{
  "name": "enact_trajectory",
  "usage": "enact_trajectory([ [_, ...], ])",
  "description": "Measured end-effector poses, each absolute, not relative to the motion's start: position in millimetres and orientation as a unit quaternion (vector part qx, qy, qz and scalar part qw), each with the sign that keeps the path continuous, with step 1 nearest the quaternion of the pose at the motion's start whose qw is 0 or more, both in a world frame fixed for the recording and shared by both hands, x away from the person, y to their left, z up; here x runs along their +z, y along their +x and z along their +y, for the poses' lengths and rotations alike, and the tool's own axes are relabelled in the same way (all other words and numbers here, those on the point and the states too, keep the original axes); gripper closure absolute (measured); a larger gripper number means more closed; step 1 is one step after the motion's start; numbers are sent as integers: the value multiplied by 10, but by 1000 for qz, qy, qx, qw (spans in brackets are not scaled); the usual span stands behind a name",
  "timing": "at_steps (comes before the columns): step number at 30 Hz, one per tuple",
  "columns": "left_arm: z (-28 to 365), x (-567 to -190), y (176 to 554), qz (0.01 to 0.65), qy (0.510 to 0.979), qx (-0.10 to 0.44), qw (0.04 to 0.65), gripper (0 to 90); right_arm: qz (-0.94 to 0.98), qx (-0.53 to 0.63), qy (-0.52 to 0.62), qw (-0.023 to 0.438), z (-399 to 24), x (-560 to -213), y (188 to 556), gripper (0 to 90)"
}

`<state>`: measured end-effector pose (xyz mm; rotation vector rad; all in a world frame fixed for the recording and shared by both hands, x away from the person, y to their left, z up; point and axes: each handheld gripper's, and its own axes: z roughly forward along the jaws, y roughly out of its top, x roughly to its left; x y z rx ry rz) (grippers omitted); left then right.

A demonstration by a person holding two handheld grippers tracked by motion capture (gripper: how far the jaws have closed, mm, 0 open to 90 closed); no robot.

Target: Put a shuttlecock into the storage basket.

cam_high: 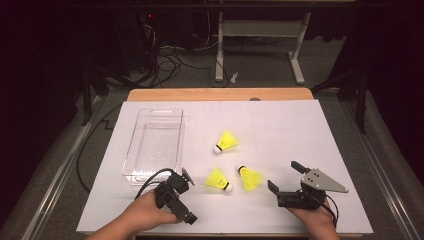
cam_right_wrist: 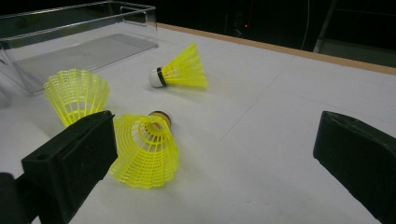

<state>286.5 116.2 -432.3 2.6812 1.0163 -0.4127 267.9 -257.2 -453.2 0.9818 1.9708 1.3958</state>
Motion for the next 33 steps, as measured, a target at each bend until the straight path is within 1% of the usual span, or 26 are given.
enact_trajectory([
  [17, 871, -4151, 2928, 325, 926, -140, 128, 11, 729, 517, 363, 263, -2573, -4531, 2677, 4],
  [33, 718, -3882, 3138, 323, 927, -136, 133, 21, 728, 519, 364, 264, -2579, -4527, 2680, 4],
])
